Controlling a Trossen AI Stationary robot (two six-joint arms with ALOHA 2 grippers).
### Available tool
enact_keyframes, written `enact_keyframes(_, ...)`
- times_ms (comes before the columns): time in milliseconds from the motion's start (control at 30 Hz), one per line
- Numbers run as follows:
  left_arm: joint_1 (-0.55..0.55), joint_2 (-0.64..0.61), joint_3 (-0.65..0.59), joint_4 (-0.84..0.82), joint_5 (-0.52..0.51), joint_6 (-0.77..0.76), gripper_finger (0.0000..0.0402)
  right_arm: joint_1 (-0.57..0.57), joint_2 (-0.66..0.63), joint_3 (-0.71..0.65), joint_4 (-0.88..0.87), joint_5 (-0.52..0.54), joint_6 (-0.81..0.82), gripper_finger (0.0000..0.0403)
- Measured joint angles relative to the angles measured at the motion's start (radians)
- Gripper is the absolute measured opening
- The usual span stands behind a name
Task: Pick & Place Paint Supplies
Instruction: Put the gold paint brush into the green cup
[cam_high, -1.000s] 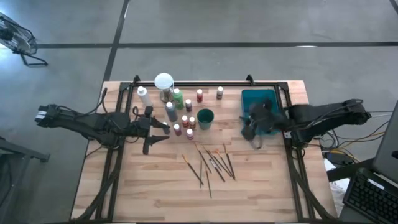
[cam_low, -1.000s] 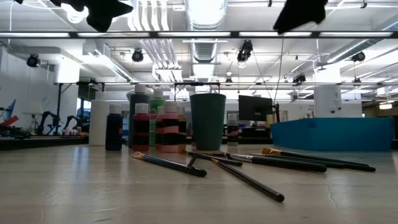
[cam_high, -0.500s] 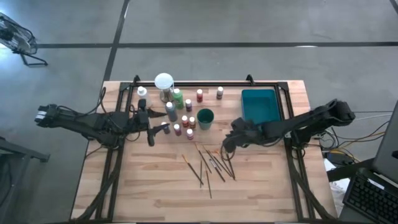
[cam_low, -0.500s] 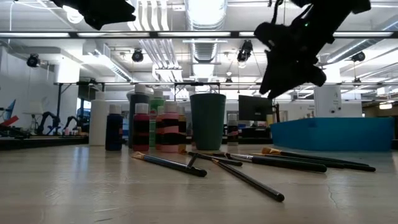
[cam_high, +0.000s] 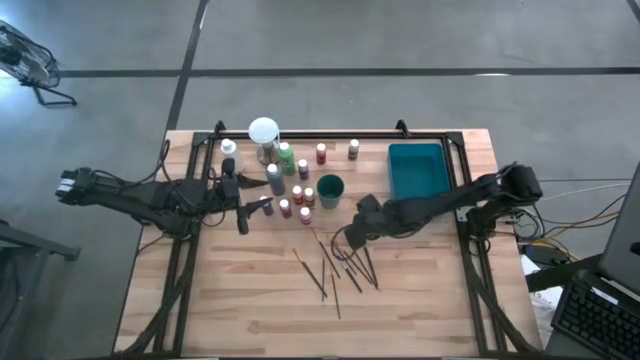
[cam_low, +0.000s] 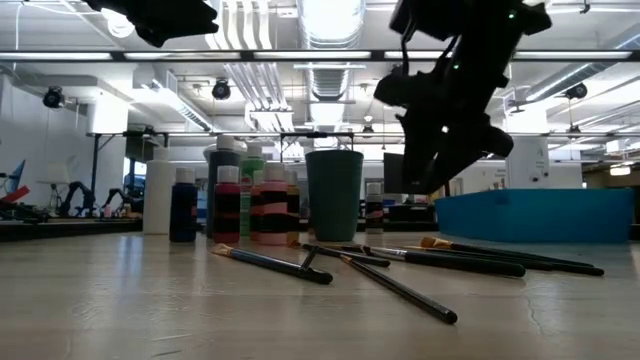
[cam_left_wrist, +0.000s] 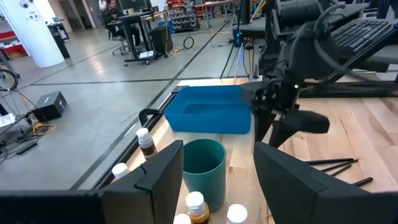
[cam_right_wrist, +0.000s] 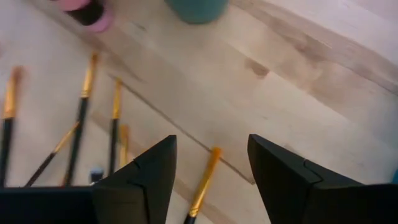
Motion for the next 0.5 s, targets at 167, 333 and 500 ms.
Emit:
enact_keyframes(167, 0.000, 0.000, 0.000, 0.000, 0.000, 0.000, 0.0202, 0.002, 0.071, 0.039, -0.016, -0.010, 0.037, 0.0167)
enact_keyframes(333, 0.000, 0.000, 0.000, 0.002, 0.000, -0.001, 0.0202, 0.001, 0.119, 0.043, -0.025, -0.033, 0.062, 0.0160)
enact_keyframes(500, 0.000, 0.000, 0.000, 0.002, 0.000, -0.002, 0.0202, 0.001, 0.126, 0.019, -0.028, -0.059, 0.103, 0.0170)
